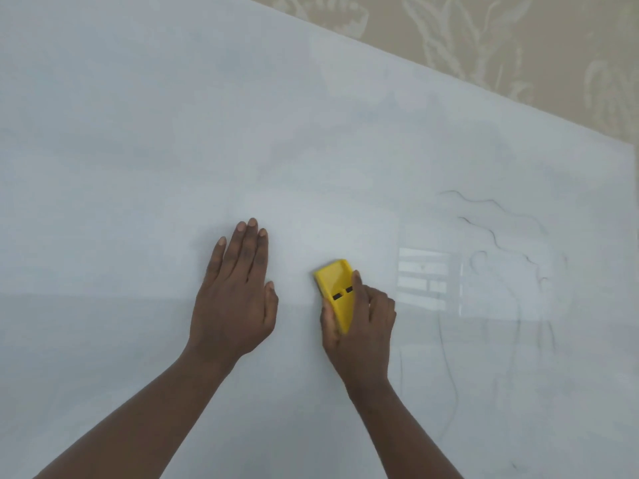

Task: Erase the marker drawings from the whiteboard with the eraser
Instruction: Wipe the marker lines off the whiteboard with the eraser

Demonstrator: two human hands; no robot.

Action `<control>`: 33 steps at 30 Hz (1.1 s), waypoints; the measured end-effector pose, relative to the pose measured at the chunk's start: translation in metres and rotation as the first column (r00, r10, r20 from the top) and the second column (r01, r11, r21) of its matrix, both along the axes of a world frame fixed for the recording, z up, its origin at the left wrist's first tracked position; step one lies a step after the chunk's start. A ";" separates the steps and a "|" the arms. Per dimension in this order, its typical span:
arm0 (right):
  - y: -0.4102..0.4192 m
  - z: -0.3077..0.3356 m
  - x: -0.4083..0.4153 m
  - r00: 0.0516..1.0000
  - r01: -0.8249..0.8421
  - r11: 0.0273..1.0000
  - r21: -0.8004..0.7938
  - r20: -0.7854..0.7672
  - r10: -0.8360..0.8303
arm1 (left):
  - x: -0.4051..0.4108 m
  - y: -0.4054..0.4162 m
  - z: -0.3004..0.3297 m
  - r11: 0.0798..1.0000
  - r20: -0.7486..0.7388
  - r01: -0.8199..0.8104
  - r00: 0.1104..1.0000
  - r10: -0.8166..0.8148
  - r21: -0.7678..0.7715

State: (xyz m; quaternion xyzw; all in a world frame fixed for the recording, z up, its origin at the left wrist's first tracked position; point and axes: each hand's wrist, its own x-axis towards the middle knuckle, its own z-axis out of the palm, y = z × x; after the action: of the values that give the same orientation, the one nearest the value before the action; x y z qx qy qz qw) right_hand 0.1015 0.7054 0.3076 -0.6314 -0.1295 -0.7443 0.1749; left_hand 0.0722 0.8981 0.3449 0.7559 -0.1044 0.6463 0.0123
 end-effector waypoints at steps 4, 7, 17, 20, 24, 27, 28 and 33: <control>-0.065 0.010 0.011 1.000 0.012 0.989 0.148 -0.007 -0.011 | 0.011 -0.042 0.006 0.998 -0.014 -0.030 0.999 0.031 0.061; -0.112 0.015 0.017 0.999 0.036 0.972 0.231 -0.028 -0.030 | 0.018 -0.060 0.012 0.995 -0.015 -0.070 0.997 0.071 0.067; -0.222 0.048 0.036 0.997 0.006 0.907 0.420 -0.076 0.028 | 0.029 -0.069 0.010 0.997 0.019 -0.081 0.997 0.081 0.008; -0.230 0.075 0.040 0.997 -0.019 0.906 0.424 -0.060 0.049 | 0.028 -0.073 0.009 0.995 0.029 -0.097 0.995 0.097 0.005; -0.229 0.129 0.040 0.992 -0.069 0.878 0.473 -0.064 0.113 | 0.027 -0.073 0.011 0.993 0.038 -0.115 0.993 0.115 -0.005; -0.212 0.153 0.039 0.991 -0.084 0.853 0.516 -0.049 0.128 | 0.027 -0.074 0.010 0.991 0.049 -0.133 0.990 0.133 -0.001; -0.202 0.160 0.039 0.991 -0.086 0.856 0.510 -0.047 0.127 | 0.028 -0.073 0.010 0.990 0.052 -0.138 0.989 0.138 0.001; -0.132 0.189 0.028 0.992 -0.085 0.929 0.359 -0.052 0.111 | 0.029 -0.071 0.011 0.990 0.044 -0.137 0.990 0.137 0.005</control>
State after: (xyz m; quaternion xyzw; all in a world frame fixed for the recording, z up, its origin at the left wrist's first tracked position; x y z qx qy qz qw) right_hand 0.1291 0.5734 0.4965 -0.6080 -0.0175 -0.7228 0.3279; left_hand 0.1010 0.8268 0.3558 0.7470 -0.0551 0.6614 -0.0377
